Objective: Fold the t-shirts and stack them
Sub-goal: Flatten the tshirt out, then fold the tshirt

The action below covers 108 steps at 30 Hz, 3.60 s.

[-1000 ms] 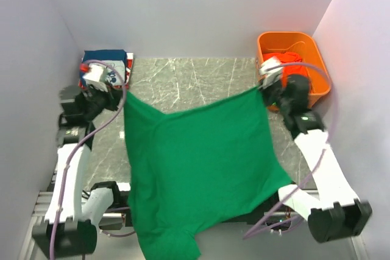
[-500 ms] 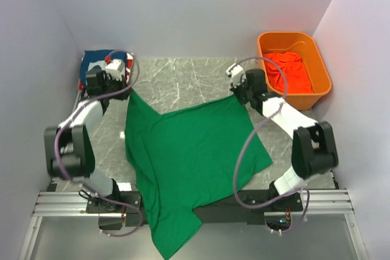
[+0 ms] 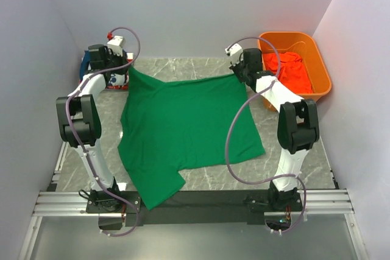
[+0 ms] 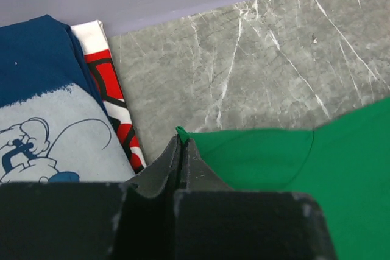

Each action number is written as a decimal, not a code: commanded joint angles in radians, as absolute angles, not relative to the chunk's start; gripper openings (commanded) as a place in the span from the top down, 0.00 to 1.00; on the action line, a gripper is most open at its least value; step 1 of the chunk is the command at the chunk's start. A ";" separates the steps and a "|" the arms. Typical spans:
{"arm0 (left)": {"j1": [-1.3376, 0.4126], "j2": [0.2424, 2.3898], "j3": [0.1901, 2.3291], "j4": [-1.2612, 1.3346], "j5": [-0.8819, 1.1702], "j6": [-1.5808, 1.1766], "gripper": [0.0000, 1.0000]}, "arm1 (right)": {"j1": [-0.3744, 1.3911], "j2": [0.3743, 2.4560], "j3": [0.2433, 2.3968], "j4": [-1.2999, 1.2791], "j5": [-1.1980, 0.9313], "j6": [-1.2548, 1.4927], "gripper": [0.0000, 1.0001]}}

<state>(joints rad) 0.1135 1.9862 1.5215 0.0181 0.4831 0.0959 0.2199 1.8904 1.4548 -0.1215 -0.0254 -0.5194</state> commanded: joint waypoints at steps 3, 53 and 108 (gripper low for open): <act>0.098 1.982 1.586 -0.029 0.476 0.135 0.99 | 0.206 1.917 1.563 -0.141 -0.020 -0.538 1.00; -0.109 1.342 0.894 -0.740 0.524 0.619 0.75 | 0.169 1.712 1.209 -0.483 -0.163 -1.034 0.72; -0.129 1.884 1.295 -0.540 0.627 0.311 0.96 | 0.201 1.954 1.407 -0.707 -0.031 -0.839 0.60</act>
<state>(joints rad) -0.1261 1.9270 1.2812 -0.5266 0.5728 0.2863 0.1883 1.9377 1.3911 -0.7532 -0.0616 -0.8253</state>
